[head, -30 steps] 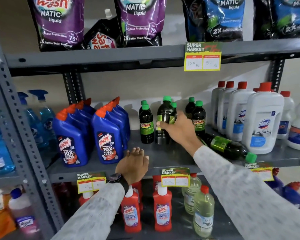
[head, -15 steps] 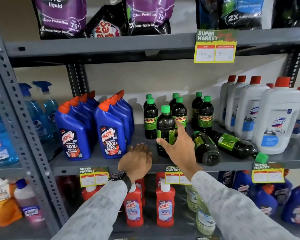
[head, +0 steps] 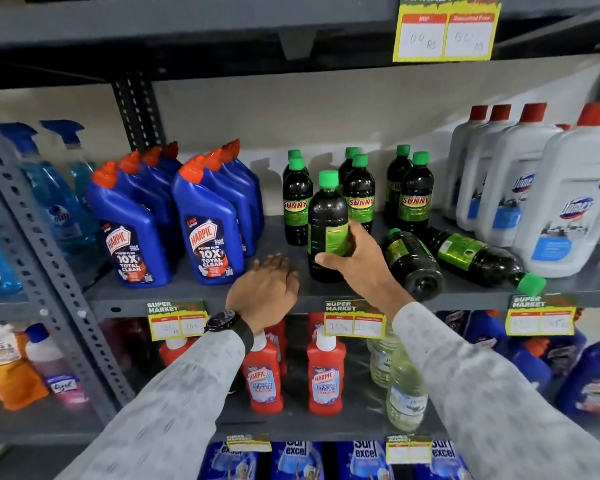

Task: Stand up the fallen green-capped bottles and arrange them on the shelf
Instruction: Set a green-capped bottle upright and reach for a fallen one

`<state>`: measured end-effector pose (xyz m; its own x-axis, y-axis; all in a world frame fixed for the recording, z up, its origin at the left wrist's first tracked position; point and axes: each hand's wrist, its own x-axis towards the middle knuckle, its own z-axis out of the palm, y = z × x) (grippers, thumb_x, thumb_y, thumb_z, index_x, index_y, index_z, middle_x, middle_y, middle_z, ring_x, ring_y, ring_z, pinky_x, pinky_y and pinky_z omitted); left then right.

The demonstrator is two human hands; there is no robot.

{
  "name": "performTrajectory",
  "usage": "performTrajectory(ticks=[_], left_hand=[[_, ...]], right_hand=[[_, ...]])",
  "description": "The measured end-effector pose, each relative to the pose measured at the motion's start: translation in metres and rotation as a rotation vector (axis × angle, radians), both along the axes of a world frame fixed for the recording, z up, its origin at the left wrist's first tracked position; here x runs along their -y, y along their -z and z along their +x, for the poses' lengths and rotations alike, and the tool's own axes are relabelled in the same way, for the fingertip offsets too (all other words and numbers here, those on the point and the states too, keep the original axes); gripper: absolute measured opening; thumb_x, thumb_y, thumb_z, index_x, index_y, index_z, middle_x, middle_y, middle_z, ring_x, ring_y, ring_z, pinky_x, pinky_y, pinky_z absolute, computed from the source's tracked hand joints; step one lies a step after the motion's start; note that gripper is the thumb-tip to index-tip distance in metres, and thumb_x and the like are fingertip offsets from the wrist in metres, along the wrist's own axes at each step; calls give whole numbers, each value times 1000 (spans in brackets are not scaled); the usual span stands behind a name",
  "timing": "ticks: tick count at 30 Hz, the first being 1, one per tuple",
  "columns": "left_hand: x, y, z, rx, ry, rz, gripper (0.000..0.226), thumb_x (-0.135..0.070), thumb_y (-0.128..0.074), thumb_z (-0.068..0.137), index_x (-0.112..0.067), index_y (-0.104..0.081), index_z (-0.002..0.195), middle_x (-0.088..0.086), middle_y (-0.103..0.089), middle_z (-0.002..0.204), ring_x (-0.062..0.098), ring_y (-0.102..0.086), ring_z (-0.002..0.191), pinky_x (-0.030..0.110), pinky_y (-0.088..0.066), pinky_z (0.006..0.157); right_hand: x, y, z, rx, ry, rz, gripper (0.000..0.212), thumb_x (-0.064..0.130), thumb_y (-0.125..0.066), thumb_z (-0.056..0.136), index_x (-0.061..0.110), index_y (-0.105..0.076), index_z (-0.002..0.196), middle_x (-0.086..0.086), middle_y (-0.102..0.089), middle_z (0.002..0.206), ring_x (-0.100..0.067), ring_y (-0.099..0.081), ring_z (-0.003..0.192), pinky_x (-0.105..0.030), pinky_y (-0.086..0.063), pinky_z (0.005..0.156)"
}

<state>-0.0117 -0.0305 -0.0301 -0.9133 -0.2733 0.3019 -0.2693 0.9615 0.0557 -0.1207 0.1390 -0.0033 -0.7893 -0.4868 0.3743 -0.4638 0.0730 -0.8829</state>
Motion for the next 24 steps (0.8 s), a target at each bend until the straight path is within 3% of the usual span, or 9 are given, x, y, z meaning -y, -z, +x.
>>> performTrajectory(ticks=[4,7,10,14,19,21,24], left_hand=[[-1,-2,1,4,-13,-1,61,-41,-24,106,-10,-39,156,9,-35,165,21,-30,154,41,-19,126],[-2,-3,2,4,-10,6,60,-41,-24,107,-10,-38,156,9,-34,165,21,-30,154,41,-19,126],[-4,-4,3,-8,-9,42,58,-40,-26,107,-11,-39,156,9,-34,166,21,-29,154,39,-18,126],[-5,-5,3,-2,-12,33,58,-39,-25,107,-10,-39,156,9,-34,166,20,-29,154,37,-17,127],[-5,-1,3,26,-7,22,60,-40,-23,107,-10,-36,157,10,-33,166,21,-28,154,38,-17,127],[-4,-1,2,28,-2,9,61,-40,-23,107,-9,-37,157,10,-34,166,22,-29,154,39,-18,126],[1,-3,3,27,-14,-4,60,-40,-23,107,-9,-36,157,11,-33,166,22,-28,154,40,-18,126]], right_hand=[[6,-2,9,-130,160,56,81,42,-98,62,21,-57,129,-1,-63,122,-21,-62,113,-45,-54,98],[2,-2,9,-143,124,32,74,44,-95,68,25,-55,128,2,-64,122,-16,-63,113,-41,-55,98],[-5,-2,6,-43,-52,-28,60,27,-82,88,28,-53,140,8,-68,129,-4,-65,117,-38,-51,107],[-10,-2,-2,96,-175,-125,60,0,-68,97,14,-49,152,-5,-68,137,-17,-64,127,-43,-46,115],[-4,4,7,-88,3,-22,71,25,-89,81,22,-54,142,5,-68,125,-6,-66,112,-27,-52,98],[-1,2,8,-154,43,-7,79,32,-92,76,24,-52,144,4,-62,129,-7,-61,115,-22,-48,97],[0,-3,10,-162,-18,-5,71,33,-87,83,32,-50,143,12,-61,130,4,-58,116,-16,-45,97]])
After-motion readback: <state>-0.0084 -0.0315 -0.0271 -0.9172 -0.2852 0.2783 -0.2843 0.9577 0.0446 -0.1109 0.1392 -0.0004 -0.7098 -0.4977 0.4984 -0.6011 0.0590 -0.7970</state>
